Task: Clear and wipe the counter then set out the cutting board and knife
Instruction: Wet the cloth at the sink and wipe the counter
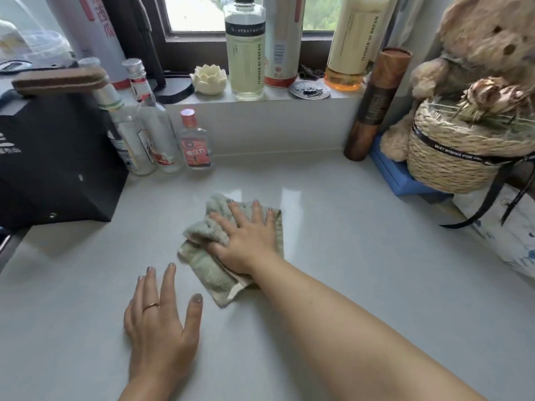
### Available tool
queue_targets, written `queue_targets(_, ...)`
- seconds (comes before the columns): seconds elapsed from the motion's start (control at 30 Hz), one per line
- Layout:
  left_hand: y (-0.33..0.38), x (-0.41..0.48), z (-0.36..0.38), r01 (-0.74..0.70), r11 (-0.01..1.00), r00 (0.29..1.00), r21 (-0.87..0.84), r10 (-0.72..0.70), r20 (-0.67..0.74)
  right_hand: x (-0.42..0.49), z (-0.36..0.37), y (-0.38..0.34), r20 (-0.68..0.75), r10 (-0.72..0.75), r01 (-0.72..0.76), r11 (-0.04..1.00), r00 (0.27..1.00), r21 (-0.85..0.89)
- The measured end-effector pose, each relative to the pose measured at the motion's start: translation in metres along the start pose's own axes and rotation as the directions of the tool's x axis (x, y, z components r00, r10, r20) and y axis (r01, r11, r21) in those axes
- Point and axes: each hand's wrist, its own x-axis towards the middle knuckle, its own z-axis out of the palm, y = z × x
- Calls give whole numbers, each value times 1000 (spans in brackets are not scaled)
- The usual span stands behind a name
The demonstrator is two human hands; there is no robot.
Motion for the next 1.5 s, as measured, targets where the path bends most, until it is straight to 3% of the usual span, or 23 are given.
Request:
queue_targets(0.2,3,0,-1,12,1000,999,29,-13,41,-43,-24,122,-123,282,-280,959,952,31)
queue_targets(0.33,6,-4,-5,-4,1000,998,4,3,66,-164,-6,144,-161,298,-292,955,941,60)
queue_targets(0.53,41,-29,8,-261,965,954,33,253,161,-313,7,191,-135,505,-505,862,853,31)
queue_targets(0.67,123,-75,42,-518,851,799,-86,517,306,-321,-1,216,-110,536,-535,844,837,33)
queue_targets(0.8,175,-99,78,-582,804,699,-123,572,429,-325,-4,235,-125,552,-553,833,825,23)
queue_targets(1.03,187,-118,94,-600,791,674,-118,579,458,-342,-9,288,-164,613,-614,788,773,49)
queue_targets(1.2,179,-120,78,-611,787,674,-87,574,464,-338,-27,333,-114,669,-672,740,734,16)
queue_targets(1.37,177,-116,60,-617,783,656,-73,563,502,-330,-38,315,-88,737,-740,673,670,4)
queue_targets(1.43,175,-115,52,-605,791,655,-92,561,506,-328,-35,275,-173,726,-710,688,666,150)
queue_targets(1.5,170,-116,42,-578,807,661,-124,552,509,-328,-28,221,-293,679,-571,729,673,377)
